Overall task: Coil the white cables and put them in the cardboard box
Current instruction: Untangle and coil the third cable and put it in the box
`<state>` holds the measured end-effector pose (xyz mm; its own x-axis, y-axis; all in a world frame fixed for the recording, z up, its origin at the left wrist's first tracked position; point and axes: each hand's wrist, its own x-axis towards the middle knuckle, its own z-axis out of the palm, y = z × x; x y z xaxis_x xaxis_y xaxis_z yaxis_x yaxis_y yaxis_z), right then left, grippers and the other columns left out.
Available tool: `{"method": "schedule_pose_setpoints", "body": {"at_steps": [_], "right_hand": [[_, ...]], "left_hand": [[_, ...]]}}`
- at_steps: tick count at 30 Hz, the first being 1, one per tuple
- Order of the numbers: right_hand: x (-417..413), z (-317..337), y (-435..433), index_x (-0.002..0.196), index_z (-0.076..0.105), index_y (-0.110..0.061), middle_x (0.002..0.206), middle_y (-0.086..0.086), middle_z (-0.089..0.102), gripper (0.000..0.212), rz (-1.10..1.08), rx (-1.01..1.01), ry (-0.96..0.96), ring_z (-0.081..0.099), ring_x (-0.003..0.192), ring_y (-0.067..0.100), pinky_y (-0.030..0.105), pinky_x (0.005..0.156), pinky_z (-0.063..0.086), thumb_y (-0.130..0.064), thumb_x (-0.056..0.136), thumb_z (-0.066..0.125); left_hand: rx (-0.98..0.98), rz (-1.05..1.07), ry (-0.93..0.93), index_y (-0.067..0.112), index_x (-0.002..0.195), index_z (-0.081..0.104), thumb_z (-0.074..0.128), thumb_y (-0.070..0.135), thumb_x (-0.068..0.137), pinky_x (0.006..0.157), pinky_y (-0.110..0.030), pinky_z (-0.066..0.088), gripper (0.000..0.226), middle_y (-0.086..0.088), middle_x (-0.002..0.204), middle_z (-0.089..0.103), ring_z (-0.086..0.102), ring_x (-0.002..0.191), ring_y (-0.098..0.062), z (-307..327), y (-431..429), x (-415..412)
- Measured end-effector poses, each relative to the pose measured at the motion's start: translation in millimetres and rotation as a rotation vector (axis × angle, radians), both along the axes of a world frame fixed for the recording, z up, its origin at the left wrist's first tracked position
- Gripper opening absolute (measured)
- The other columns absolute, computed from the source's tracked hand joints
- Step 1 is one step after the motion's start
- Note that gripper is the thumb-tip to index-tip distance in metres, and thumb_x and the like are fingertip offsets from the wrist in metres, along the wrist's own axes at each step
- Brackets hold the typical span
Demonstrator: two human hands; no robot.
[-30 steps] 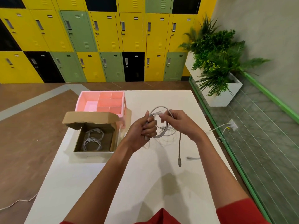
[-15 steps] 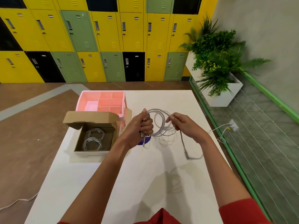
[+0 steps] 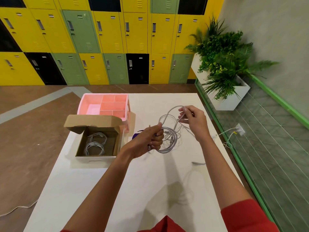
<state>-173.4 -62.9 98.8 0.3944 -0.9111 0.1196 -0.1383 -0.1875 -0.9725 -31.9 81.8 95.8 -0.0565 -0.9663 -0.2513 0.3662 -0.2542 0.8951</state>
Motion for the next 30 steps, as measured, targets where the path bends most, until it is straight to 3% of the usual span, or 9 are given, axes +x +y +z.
{"method": "schedule_pose_setpoints", "body": {"at_steps": [7,11,14,20,24,26,30], "right_hand": [[11.0,6.4,15.0,0.097,0.065,0.001,0.077,0.014,0.061,0.018,0.157,0.186,-0.107,0.064,0.068,0.019,0.020,0.062,0.056,-0.009,0.098,0.051],[13.3,7.5,24.4,0.101,0.068,0.008,0.075,0.015,0.061,0.022,0.266,0.277,0.018,0.064,0.059,0.014,0.020,0.062,0.056,-0.011,0.092,0.062],[13.4,9.1,27.9,0.104,0.066,0.012,0.079,0.017,0.062,0.029,0.378,0.297,0.091,0.067,0.064,0.016,0.022,0.067,0.056,-0.014,0.092,0.061],[12.8,11.8,30.3,0.109,0.070,-0.005,0.083,0.006,0.068,0.032,0.473,0.274,0.262,0.065,0.077,0.013,0.031,0.083,0.050,-0.023,0.101,0.046],[12.5,11.1,33.7,0.091,0.071,-0.011,0.074,0.003,0.065,0.032,0.499,0.328,0.274,0.061,0.074,0.018,0.039,0.089,0.046,-0.022,0.102,0.043],[13.5,11.1,37.0,0.092,0.070,-0.010,0.071,0.002,0.064,0.035,0.506,0.328,0.270,0.060,0.075,0.021,0.038,0.089,0.044,-0.024,0.103,0.040],[14.3,14.0,40.8,0.079,0.071,-0.026,0.073,-0.003,0.059,0.043,0.532,0.338,0.247,0.053,0.084,0.019,0.033,0.087,0.037,-0.046,0.100,0.039]], "left_hand": [[-0.022,0.029,-0.073,0.018,0.068,0.032,0.033,0.037,0.103,0.044,-0.016,0.025,0.040,0.004,0.059,0.018,0.014,0.049,-0.009,4.1,2.2,3.7],[-0.023,0.076,-0.160,0.018,0.071,0.034,0.032,0.039,0.103,0.049,-0.020,0.022,0.038,0.002,0.057,0.026,0.019,0.053,-0.012,-0.5,2.3,5.9],[-0.024,0.088,-0.197,0.019,0.070,0.033,0.031,0.040,0.103,0.049,-0.021,0.019,0.039,0.004,0.059,0.022,0.017,0.052,-0.011,-3.7,1.7,7.2],[-0.023,0.080,-0.166,0.018,0.071,0.031,0.031,0.038,0.103,0.045,-0.017,0.022,0.038,0.003,0.062,0.018,0.013,0.053,-0.012,-3.7,0.7,8.2],[-0.046,0.089,-0.228,0.017,0.071,0.031,0.031,0.038,0.103,0.044,-0.016,0.021,0.038,0.002,0.063,0.018,0.014,0.053,-0.011,-2.8,-0.2,8.7],[-0.057,0.105,-0.269,0.016,0.072,0.034,0.031,0.037,0.103,0.047,-0.018,0.019,0.038,0.002,0.062,0.021,0.015,0.055,-0.012,-3.4,-0.3,9.3],[-0.071,0.141,-0.298,0.015,0.074,0.036,0.032,0.036,0.103,0.050,-0.020,0.023,0.036,0.006,0.059,0.028,0.019,0.055,-0.010,-4.5,-0.7,11.5]]}}
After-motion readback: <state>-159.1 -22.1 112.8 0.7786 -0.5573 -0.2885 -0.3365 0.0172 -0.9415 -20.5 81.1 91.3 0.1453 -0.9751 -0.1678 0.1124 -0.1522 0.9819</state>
